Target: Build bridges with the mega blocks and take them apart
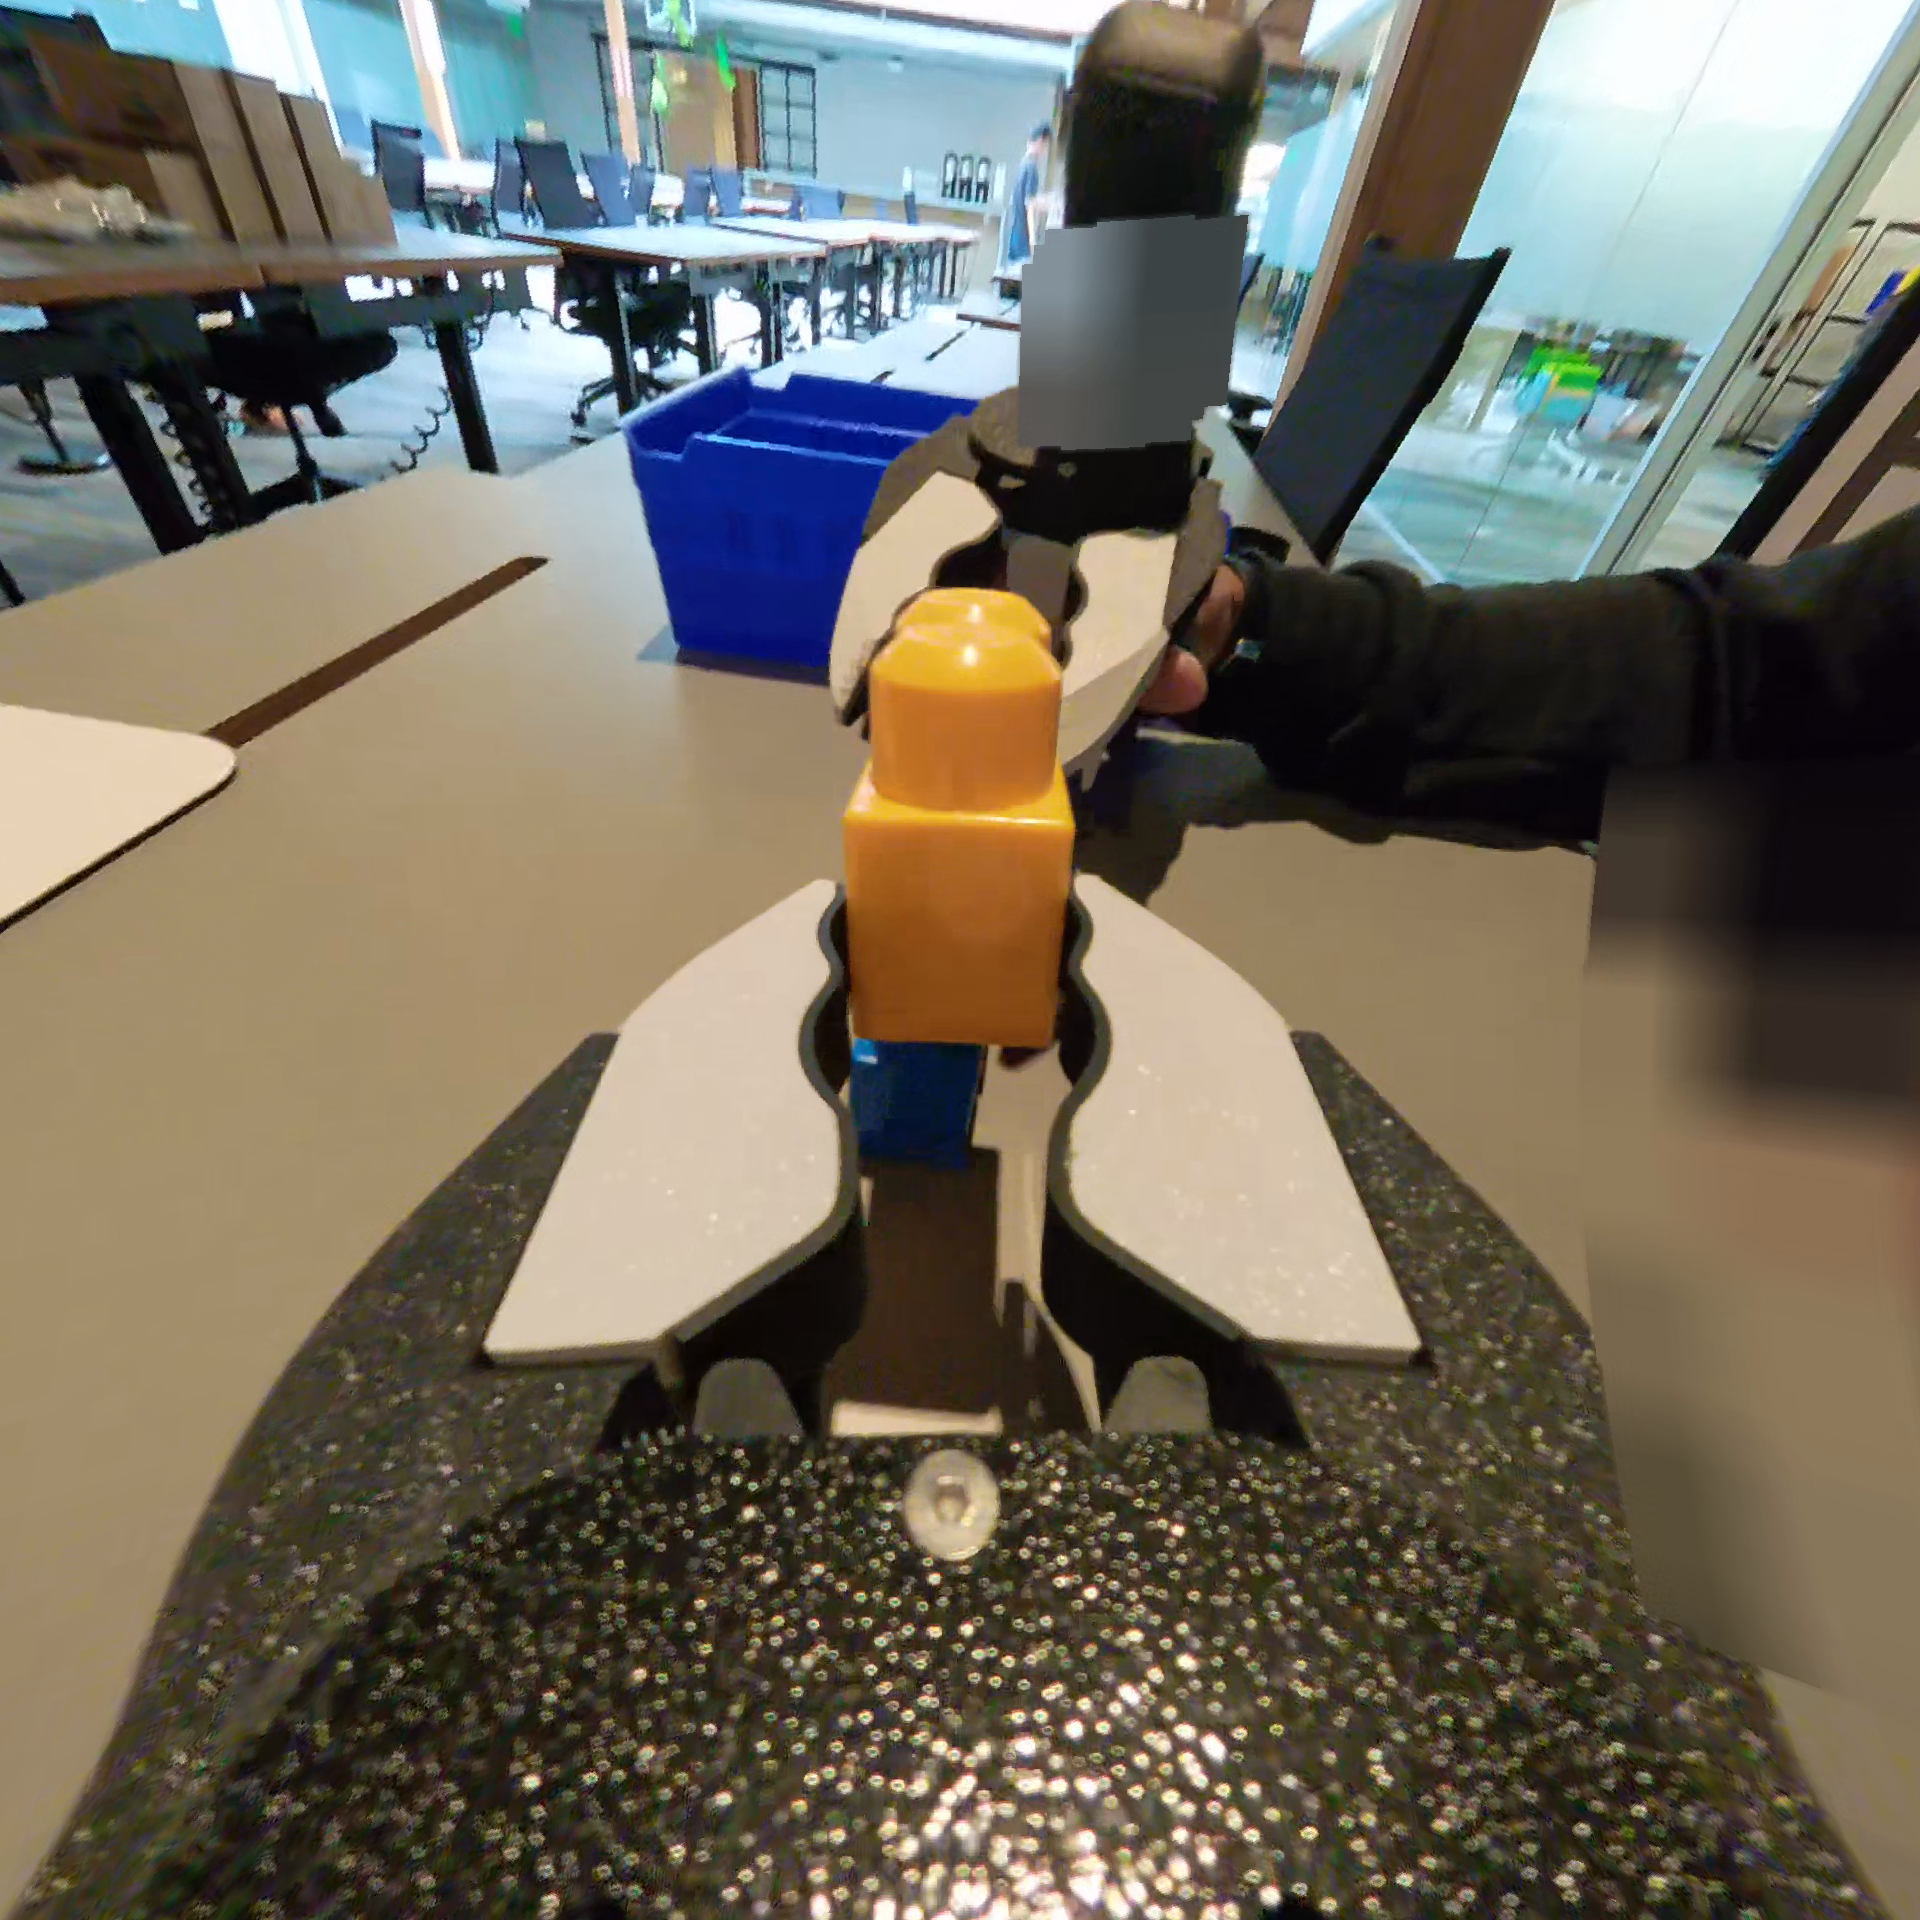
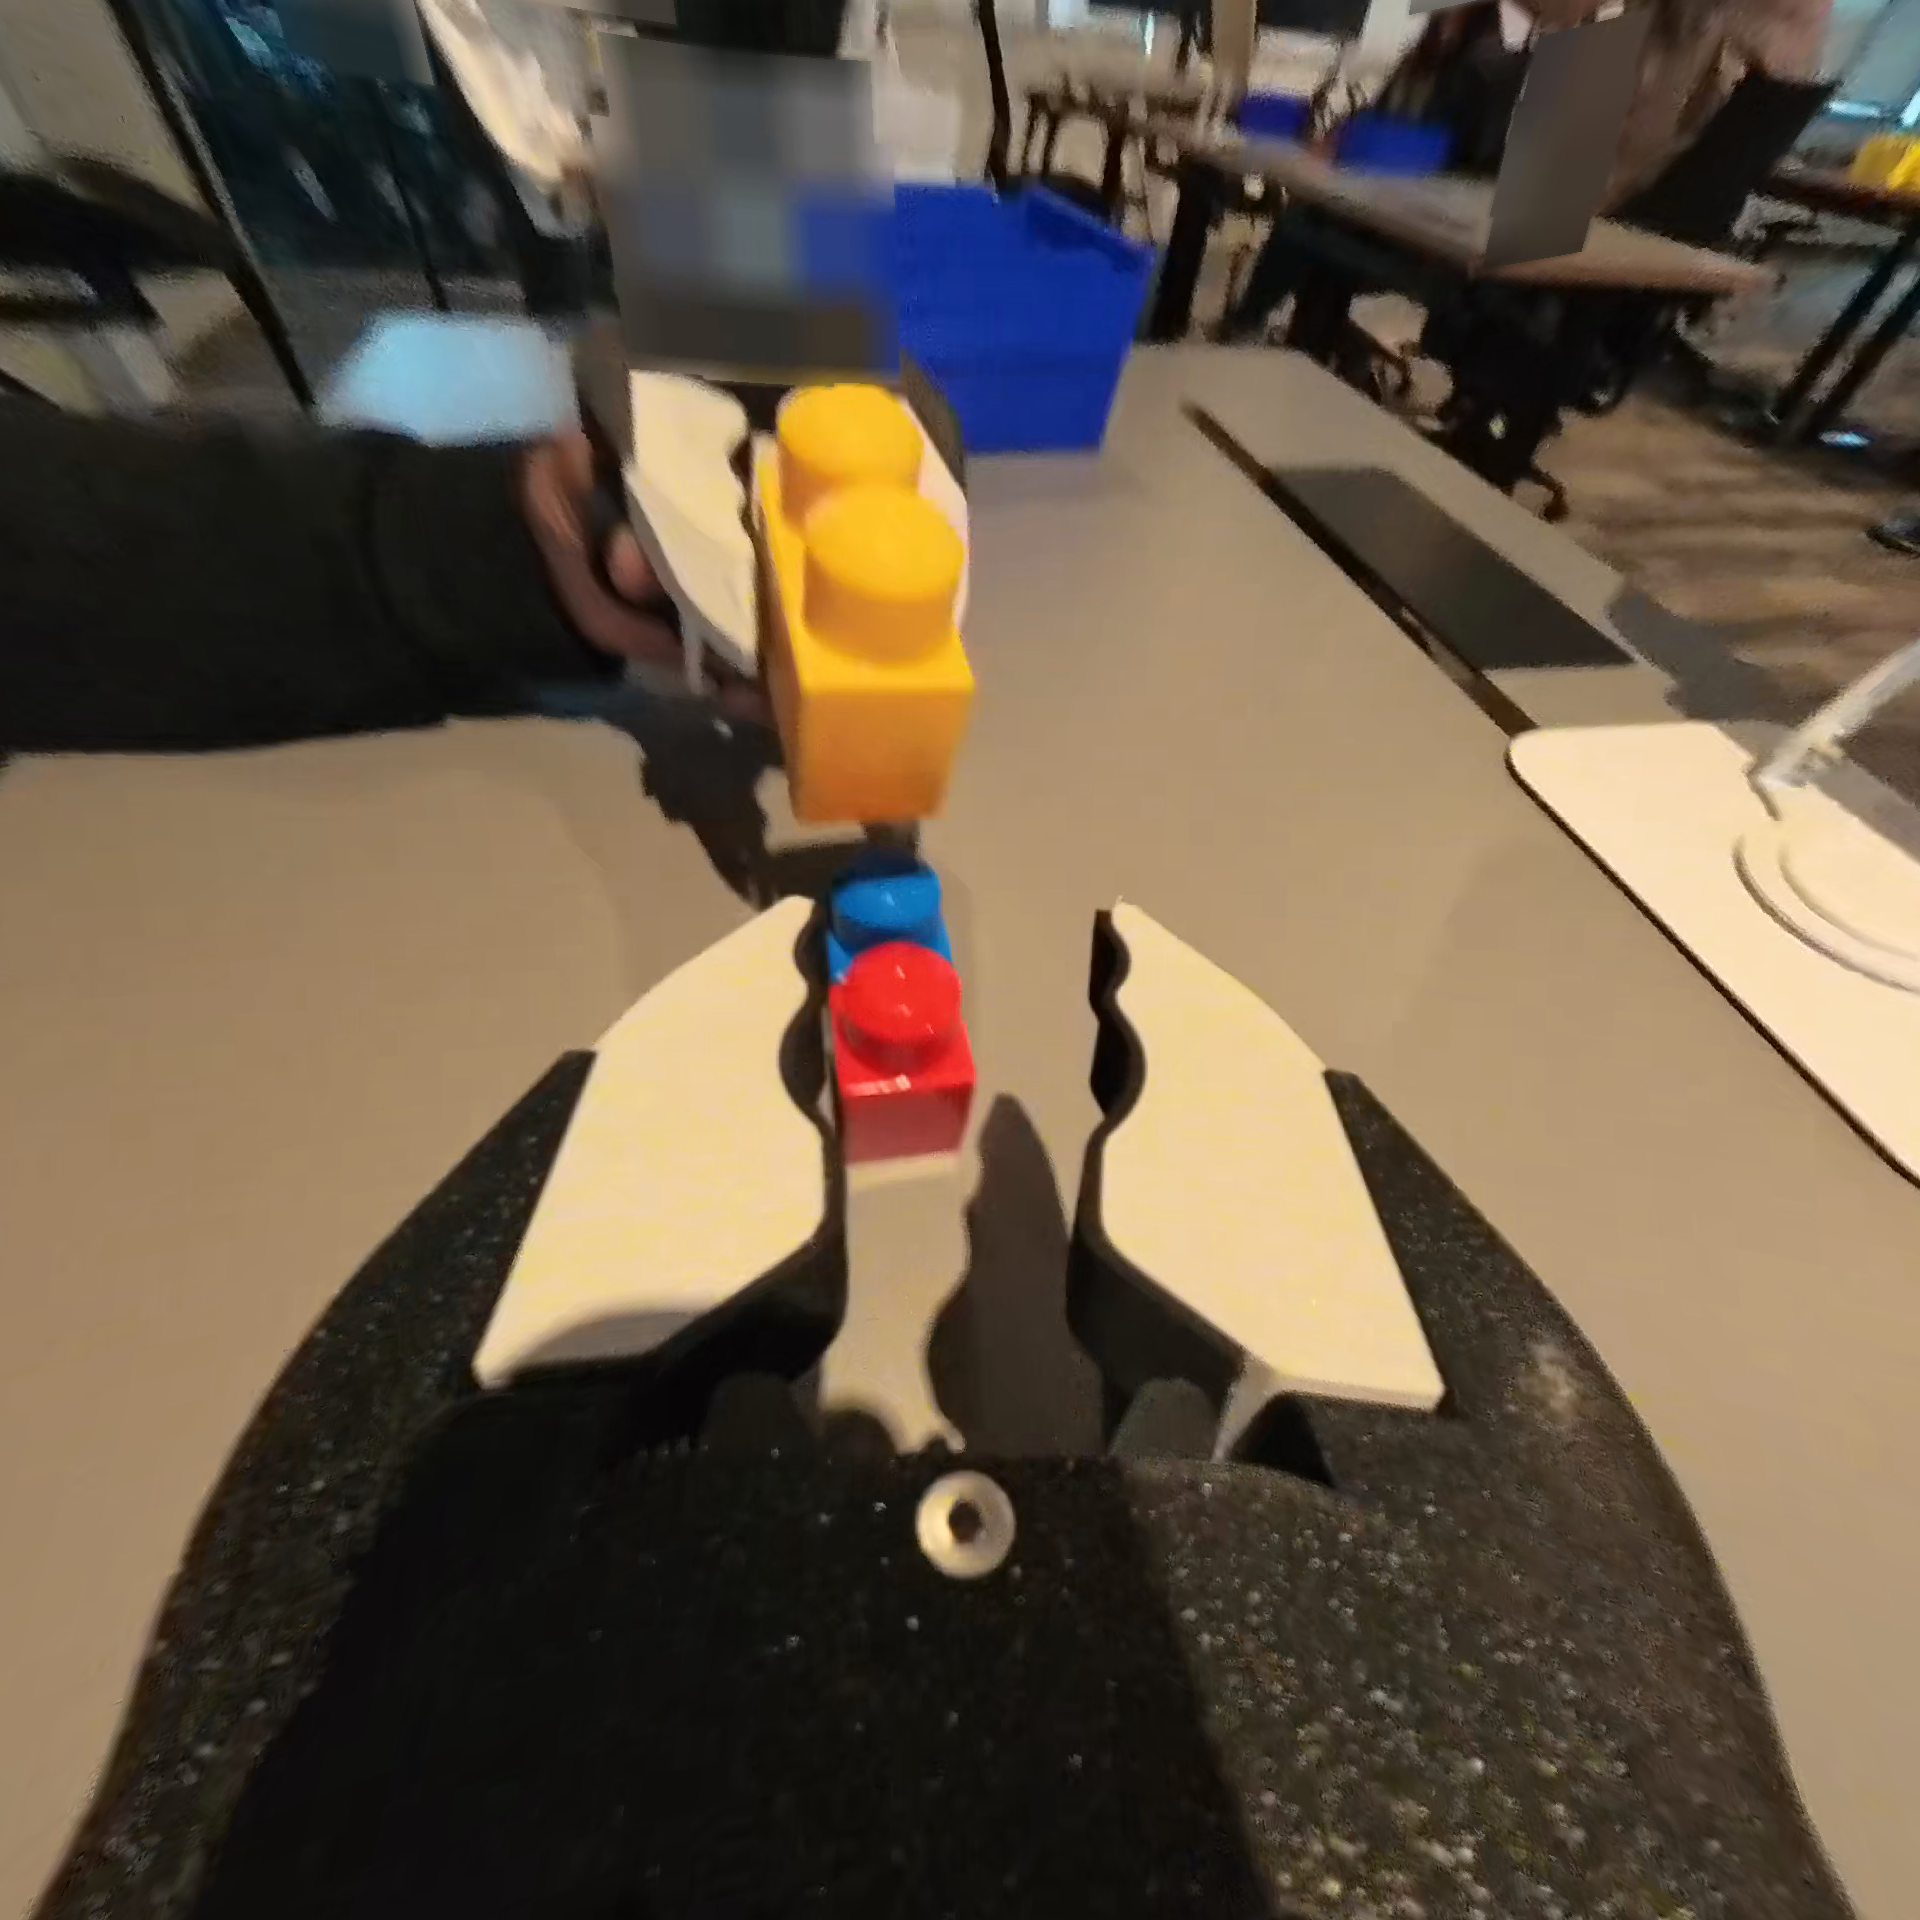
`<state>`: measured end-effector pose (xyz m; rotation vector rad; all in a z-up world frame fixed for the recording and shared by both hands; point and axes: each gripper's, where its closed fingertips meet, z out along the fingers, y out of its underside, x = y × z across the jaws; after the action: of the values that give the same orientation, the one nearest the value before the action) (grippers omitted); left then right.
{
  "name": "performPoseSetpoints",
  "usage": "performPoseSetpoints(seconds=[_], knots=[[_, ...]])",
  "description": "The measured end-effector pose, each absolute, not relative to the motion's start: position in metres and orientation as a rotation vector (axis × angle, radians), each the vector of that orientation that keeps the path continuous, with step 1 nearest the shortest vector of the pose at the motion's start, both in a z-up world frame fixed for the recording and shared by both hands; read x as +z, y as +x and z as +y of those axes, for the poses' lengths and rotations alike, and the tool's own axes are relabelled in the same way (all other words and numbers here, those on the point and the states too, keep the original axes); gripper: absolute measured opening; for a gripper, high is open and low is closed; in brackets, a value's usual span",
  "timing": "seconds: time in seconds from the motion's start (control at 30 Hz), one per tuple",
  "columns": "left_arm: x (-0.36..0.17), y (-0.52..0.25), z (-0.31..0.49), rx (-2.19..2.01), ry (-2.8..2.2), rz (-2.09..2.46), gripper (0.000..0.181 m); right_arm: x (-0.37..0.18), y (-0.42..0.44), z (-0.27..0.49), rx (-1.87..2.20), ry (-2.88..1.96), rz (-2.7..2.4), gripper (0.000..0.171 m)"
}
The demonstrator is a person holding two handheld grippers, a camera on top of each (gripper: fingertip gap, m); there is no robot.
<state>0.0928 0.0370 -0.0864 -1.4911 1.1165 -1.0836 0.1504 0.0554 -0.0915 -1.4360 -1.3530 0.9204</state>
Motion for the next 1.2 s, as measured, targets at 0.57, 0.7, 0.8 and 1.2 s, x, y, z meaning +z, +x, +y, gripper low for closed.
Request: performPoseSetpoints(seconds=[0.57,0.7,0.8,1.2], knots=[[-0.101,0.114,0.035,-1.024,-1.518,1.183,0.037,-0.089,0.126,0.039,0.948,-1.424,-1.426,0.037],[-0.098,0.111,0.037,-1.029,-1.512,1.159,0.035,-0.091,0.131,0.043,0.928,-1.435,-1.442,0.037],[-0.098,0.109,0.039,-1.039,-1.515,1.145,0.033,-0.093,0.135,0.046,0.949,-1.454,-1.443,0.037],[-0.116,0.101,0.044,-0.928,-1.614,1.218,0.031,-0.112,0.134,0.052,0.913,-1.524,-1.498,0.037]])
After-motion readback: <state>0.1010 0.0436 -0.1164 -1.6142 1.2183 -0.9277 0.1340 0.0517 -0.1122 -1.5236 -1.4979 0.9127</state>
